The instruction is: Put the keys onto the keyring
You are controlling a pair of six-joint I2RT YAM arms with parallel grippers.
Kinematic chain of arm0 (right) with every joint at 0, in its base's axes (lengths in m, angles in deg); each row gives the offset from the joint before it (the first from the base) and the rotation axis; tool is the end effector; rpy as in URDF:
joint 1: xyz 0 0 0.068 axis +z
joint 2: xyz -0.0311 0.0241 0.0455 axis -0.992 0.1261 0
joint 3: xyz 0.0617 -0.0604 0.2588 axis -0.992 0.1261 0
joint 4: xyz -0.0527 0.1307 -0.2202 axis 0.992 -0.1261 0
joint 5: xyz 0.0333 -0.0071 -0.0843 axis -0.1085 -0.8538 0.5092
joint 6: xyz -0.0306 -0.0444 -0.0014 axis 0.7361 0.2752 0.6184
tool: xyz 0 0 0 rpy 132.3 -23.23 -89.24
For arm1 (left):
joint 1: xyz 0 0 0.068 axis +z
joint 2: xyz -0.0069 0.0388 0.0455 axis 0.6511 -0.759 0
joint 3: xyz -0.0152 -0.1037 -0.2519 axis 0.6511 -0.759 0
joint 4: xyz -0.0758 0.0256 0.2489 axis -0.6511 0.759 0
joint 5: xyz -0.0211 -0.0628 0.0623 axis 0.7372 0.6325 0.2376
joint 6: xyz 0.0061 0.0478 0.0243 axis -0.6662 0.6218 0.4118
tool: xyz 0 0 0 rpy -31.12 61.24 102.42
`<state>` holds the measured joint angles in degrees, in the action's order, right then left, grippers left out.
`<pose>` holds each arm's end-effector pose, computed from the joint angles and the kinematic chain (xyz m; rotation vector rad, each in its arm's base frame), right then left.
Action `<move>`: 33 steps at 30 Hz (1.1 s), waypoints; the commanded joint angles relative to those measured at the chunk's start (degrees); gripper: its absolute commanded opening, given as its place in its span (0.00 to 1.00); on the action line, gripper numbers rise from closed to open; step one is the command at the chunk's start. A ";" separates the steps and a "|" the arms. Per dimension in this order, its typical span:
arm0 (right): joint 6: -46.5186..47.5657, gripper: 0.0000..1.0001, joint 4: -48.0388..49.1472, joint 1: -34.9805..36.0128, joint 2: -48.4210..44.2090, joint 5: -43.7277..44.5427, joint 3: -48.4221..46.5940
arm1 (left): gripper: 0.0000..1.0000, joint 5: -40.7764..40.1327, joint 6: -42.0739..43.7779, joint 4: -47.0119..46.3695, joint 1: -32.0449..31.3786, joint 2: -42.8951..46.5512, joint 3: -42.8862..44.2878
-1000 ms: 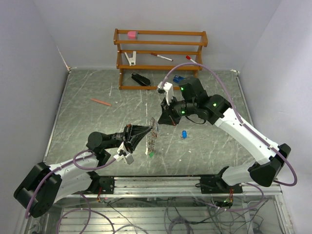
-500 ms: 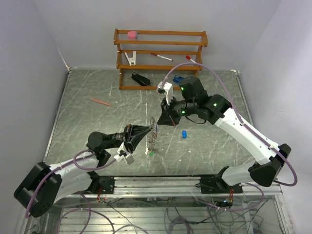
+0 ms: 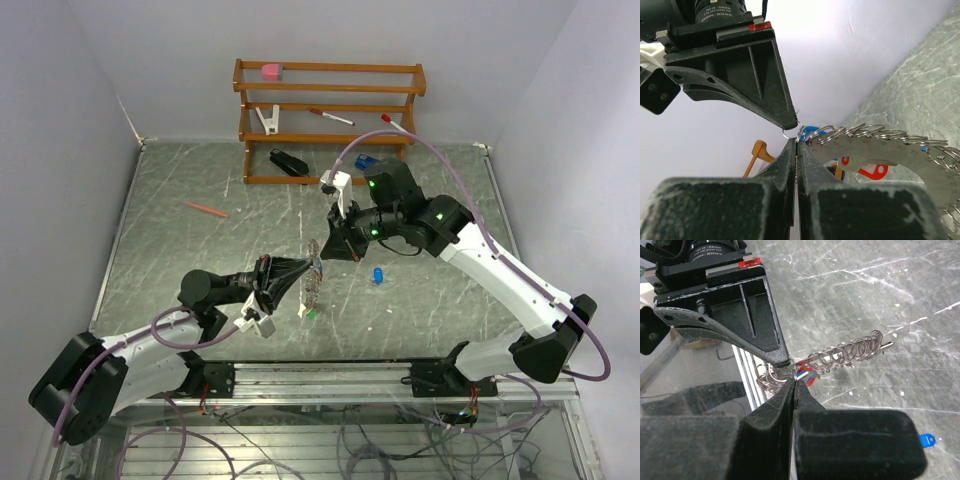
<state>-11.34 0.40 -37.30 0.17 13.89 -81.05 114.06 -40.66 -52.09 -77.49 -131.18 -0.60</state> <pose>0.1883 0.2167 0.3926 -1.1563 2.0469 1.0137 0.1312 -0.1321 0.2432 1.2786 0.2736 -0.3175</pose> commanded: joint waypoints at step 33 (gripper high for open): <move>-0.67 0.00 0.49 1.07 -1.72 0.13 1.09 | 0.07 0.64 3.22 -3.59 -0.32 1.73 2.07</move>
<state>-11.56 0.53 -36.63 0.15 13.87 -80.96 114.50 -38.49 -51.43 -77.49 -130.32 -0.58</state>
